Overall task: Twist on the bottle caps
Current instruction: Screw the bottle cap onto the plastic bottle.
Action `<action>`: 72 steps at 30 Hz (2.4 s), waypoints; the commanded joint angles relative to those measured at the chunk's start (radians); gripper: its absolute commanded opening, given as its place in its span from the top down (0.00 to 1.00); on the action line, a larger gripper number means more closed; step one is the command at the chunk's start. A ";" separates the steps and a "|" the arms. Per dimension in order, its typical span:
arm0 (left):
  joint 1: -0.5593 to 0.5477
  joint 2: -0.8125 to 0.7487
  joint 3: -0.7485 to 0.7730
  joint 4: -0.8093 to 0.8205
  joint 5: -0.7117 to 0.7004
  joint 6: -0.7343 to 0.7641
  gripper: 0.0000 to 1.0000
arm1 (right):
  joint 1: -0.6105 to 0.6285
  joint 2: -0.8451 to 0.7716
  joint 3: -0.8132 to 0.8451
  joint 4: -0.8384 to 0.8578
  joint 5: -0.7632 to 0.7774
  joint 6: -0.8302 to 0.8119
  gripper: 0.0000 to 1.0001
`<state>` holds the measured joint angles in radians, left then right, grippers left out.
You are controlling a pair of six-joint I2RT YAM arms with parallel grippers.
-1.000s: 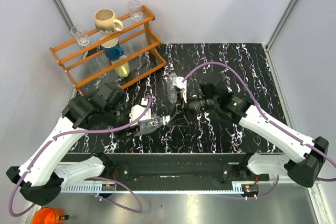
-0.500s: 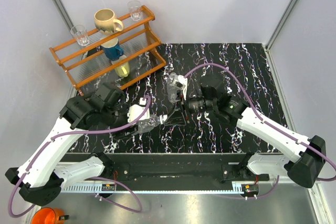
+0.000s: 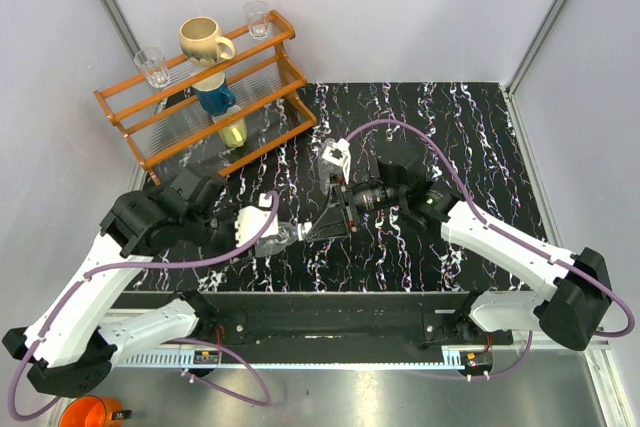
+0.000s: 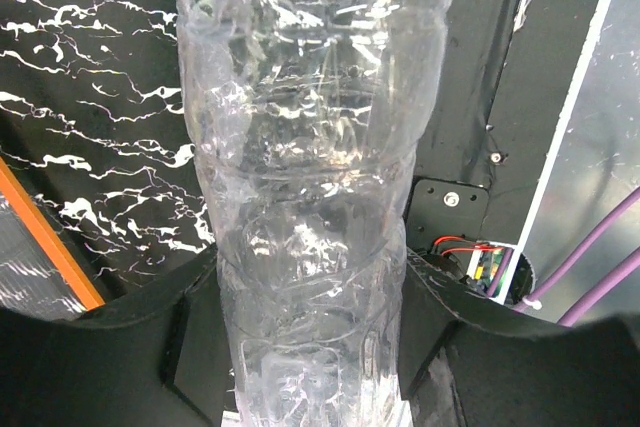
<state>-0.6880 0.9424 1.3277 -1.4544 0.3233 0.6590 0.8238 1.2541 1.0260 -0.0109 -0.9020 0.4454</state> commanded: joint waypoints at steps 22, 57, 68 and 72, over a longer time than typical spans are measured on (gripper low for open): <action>-0.085 0.068 -0.013 0.327 -0.266 0.024 0.73 | 0.024 0.028 0.141 -0.280 0.155 0.170 0.98; -0.166 0.036 -0.079 0.420 -0.530 0.103 0.78 | -0.012 0.067 -0.027 0.052 0.029 0.611 1.00; -0.215 0.036 -0.067 0.496 -0.642 0.126 0.81 | -0.025 0.093 -0.181 0.495 0.002 0.932 1.00; -0.222 0.036 -0.065 0.502 -0.647 0.119 0.82 | -0.034 0.114 -0.221 0.658 -0.011 1.056 0.99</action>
<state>-0.8948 0.9768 1.2335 -1.2469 -0.2710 0.8272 0.7712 1.3430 0.8230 0.3908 -0.8375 1.3262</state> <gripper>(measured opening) 0.568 0.394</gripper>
